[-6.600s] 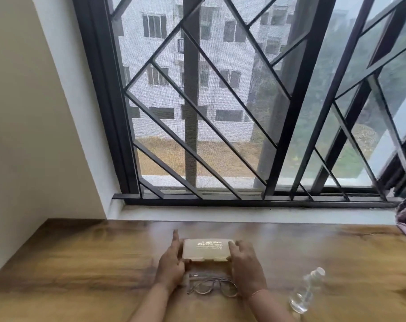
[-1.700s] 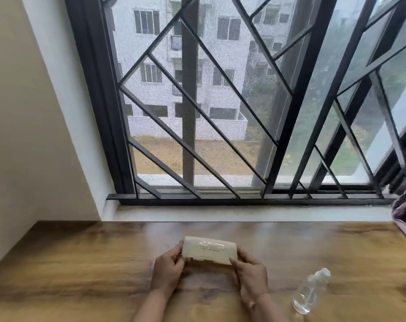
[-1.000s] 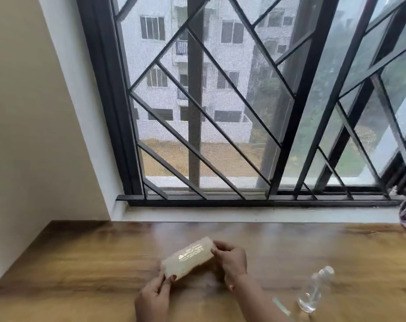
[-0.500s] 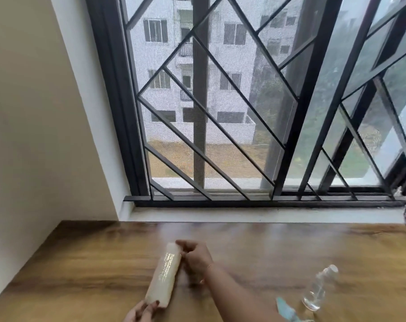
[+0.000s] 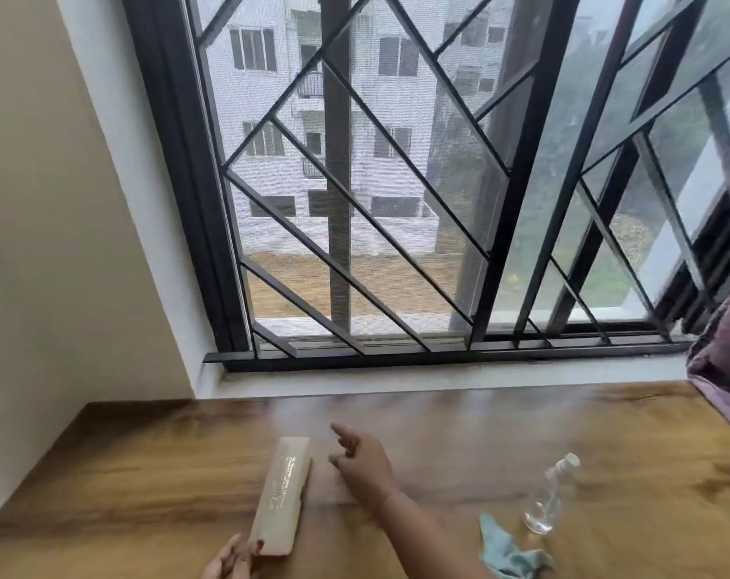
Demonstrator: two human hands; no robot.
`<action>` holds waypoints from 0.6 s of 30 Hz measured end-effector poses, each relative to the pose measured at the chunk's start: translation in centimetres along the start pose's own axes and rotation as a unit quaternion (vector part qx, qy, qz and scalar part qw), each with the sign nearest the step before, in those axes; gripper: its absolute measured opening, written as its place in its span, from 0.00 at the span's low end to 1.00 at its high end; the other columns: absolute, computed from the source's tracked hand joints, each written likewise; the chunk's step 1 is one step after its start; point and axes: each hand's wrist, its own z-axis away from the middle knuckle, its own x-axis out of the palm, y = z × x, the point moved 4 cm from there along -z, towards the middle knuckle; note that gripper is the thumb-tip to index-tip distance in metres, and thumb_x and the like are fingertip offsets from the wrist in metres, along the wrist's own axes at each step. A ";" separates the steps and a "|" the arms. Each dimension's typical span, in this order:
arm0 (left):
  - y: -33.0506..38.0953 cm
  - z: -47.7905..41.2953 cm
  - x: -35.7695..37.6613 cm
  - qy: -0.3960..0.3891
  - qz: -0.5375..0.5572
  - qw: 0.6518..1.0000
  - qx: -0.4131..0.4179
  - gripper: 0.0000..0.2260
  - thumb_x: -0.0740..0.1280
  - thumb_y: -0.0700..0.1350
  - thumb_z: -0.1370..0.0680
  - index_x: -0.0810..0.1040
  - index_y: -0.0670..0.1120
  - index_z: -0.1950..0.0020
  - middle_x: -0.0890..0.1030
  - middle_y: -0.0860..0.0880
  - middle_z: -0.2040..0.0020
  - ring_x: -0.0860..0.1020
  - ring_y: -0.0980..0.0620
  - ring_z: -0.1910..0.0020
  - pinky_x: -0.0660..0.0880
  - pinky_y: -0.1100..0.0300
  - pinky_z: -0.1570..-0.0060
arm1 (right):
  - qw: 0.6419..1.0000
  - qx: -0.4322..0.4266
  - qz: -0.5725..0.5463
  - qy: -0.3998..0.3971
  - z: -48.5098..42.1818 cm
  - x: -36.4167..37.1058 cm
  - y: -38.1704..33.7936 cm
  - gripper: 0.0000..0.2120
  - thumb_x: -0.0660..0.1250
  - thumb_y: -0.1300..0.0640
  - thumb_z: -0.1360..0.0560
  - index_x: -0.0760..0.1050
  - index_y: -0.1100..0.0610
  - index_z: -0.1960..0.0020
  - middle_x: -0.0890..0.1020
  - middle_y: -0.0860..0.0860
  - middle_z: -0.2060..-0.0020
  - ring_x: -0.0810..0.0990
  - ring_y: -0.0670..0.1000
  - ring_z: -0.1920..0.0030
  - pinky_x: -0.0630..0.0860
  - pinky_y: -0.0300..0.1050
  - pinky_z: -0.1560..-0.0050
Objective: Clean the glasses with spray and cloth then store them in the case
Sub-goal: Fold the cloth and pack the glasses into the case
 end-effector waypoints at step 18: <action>0.2 11.2 14.4 -0.272 -0.266 0.889 0.256 0.09 0.73 0.44 0.30 0.83 0.44 0.52 0.83 0.49 0.60 0.81 0.55 0.59 0.79 0.58 0.53 | 0.881 0.064 0.433 0.181 10.1 -13.2 9.8 0.09 0.58 0.59 0.25 0.76 0.54 0.51 0.80 0.50 0.48 0.78 0.51 0.47 0.74 0.42 0.54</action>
